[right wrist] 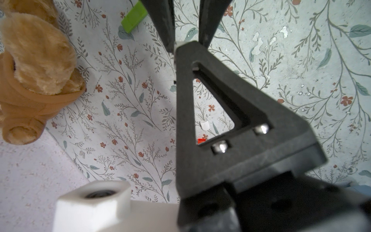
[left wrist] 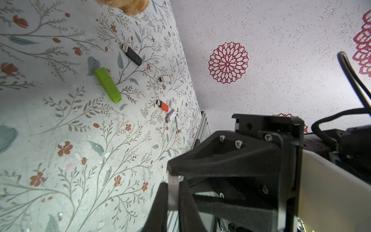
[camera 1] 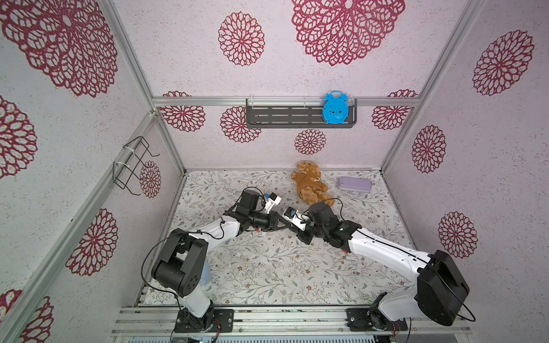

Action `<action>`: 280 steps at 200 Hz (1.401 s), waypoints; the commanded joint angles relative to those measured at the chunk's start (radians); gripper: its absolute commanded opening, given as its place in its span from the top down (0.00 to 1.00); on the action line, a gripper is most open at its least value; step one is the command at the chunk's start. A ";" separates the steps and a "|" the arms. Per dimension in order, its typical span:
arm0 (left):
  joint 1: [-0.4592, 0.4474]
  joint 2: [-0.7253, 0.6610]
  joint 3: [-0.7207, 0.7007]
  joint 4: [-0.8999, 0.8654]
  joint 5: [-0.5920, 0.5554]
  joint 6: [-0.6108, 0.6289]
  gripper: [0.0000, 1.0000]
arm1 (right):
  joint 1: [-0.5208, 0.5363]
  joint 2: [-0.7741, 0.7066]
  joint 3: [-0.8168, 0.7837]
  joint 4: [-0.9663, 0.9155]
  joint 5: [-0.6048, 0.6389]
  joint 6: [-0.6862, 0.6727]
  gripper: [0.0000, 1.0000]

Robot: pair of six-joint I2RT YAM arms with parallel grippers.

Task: Close the usb drive cover
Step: Pick up the cover from the center of the board, then pick up the USB drive from the center of the board.

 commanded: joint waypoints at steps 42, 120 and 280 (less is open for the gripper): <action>0.010 -0.043 0.004 0.028 -0.035 -0.003 0.90 | -0.029 -0.169 -0.080 -0.039 0.173 0.136 0.64; 0.042 -0.165 -0.049 0.094 -0.145 -0.048 0.90 | -0.416 -0.403 -0.205 -0.249 0.198 0.619 0.62; 0.063 -0.269 -0.064 0.098 -0.251 -0.034 0.91 | -0.887 -0.115 -0.232 -0.245 -0.044 0.639 0.58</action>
